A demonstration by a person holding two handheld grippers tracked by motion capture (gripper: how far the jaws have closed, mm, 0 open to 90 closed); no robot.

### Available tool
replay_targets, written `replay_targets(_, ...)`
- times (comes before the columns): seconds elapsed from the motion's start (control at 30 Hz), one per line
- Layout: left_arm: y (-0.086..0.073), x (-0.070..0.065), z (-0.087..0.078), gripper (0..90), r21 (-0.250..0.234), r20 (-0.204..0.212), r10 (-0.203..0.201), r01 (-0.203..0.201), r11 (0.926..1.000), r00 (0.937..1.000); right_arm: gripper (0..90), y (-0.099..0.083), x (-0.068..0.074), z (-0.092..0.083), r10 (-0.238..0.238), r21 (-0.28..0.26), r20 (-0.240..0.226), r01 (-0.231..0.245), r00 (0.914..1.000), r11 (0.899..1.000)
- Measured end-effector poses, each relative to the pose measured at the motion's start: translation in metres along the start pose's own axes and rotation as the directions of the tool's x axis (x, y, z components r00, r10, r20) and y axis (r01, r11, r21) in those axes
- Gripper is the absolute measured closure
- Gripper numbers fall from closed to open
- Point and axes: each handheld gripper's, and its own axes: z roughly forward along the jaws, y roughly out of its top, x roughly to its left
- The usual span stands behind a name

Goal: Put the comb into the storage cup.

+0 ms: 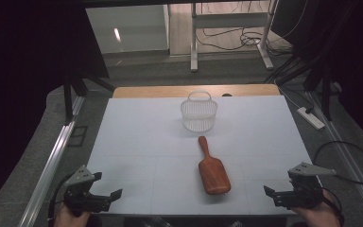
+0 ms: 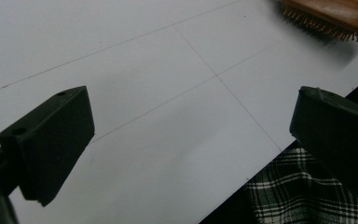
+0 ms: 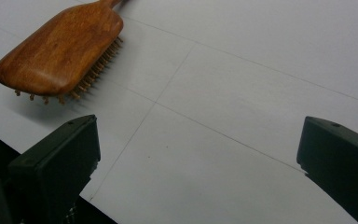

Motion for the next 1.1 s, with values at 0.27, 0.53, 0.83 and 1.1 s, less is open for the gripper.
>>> replay_targets(0.27, -0.001, 0.001, -0.001, 0.4, -0.01, 0.005, -0.007, 0.007, 0.9999, 1.0, 0.0, 0.001, 0.0, 0.001, -0.015, 0.01, -0.019, 0.015, 0.9997, 1.0)
replay_targets(0.53, -0.001, 0.002, -0.001, 0.1, -0.013, 0.01, -0.014, 0.015, 0.9998, 0.9998, 0.0, 0.007, 0.002, 0.005, -0.006, 0.017, -0.064, 0.007, 0.9979, 1.0)
replay_targets(0.83, -0.001, 0.003, -0.002, 0.0, -0.016, 0.013, -0.019, 0.019, 0.9997, 0.9997, 0.0, 0.011, 0.001, 0.01, -0.017, 0.02, -0.076, 0.019, 0.997, 1.0)
replay_targets(1.1, -0.001, 0.003, -0.002, 0.0, -0.013, 0.015, -0.025, 0.025, 0.9996, 0.9996, 0.0, 0.018, 0.004, 0.013, -0.006, 0.046, -0.1, 0.01, 0.995, 0.999)
